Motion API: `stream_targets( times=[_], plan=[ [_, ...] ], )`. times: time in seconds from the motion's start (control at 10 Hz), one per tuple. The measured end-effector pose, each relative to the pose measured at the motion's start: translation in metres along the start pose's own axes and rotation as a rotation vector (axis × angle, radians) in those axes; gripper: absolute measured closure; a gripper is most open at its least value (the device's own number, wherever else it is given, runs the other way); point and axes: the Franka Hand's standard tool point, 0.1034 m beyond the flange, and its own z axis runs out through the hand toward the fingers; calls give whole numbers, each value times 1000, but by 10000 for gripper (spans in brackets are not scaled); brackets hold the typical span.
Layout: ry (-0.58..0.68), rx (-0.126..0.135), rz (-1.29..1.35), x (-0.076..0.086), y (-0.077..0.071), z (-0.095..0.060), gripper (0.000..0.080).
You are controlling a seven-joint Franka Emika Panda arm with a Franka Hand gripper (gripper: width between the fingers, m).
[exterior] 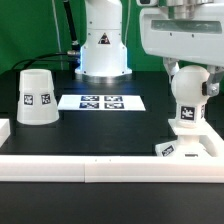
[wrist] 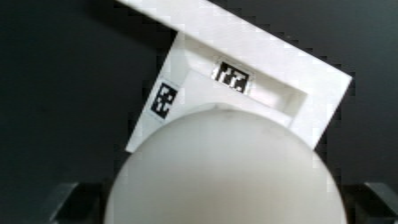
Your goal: Assemble lamp
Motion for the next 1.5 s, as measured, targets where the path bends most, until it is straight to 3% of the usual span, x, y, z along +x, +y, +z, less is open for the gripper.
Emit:
stream_targets(
  times=[0.1, 0.2, 0.3, 1.5],
  plan=[
    [0, 0, -9, 0, 0, 0, 211],
    [0, 0, -53, 0, 0, 0, 123],
    [0, 0, -87, 0, 0, 0, 104],
    [12, -4, -1210, 0, -3, 2, 100]
  ],
)
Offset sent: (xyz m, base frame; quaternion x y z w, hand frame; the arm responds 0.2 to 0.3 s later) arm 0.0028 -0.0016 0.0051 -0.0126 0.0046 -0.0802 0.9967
